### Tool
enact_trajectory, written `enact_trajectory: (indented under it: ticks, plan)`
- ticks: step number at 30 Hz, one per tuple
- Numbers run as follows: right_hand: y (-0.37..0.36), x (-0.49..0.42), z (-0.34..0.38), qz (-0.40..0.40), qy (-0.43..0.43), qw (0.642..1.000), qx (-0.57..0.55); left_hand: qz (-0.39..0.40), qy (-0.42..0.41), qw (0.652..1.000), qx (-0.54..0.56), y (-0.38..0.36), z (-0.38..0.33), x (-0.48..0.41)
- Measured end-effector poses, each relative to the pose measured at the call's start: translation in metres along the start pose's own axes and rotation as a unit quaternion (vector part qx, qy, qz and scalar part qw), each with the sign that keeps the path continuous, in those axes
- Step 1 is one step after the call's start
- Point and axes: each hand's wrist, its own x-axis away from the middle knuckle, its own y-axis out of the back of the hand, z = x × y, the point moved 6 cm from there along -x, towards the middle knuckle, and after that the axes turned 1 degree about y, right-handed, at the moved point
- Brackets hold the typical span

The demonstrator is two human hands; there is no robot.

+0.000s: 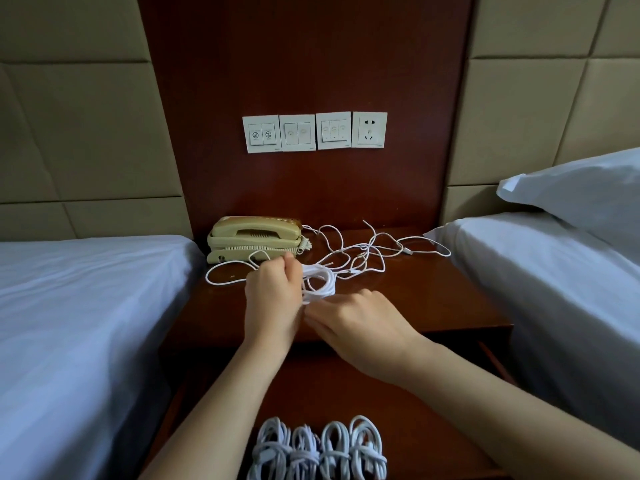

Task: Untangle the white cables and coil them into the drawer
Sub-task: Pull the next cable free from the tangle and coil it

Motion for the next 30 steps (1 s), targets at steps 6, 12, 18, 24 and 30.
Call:
enact_trajectory:
  ticks: [6, 12, 18, 24, 30]
  plan:
    - [0.017, -0.001, -0.016, -0.038, -0.021, 0.998, -0.045, 0.125, -0.049, 0.986, -0.099, -0.019, -0.009, 0.010]
    - [0.025, 0.001, -0.052, 0.001, -0.124, 0.972, -0.200, 0.249, -0.082, 0.963, 0.057, -0.034, -0.013, 0.014]
    - [0.024, 0.005, -0.064, 0.018, -0.165, 0.929, -0.331, 0.330, 0.010, 0.927, 0.176, -0.040, -0.020, 0.019]
    - [0.011, 0.009, -0.072, -0.027, -0.209, 0.897, -0.390, 0.317, 0.068, 0.908, 0.265, -0.033, -0.024, 0.023]
    - [-0.001, 0.010, -0.032, 0.016, -0.168, 0.967, -0.188, 0.129, 0.159, 0.950, 0.237, -0.017, 0.005, 0.007]
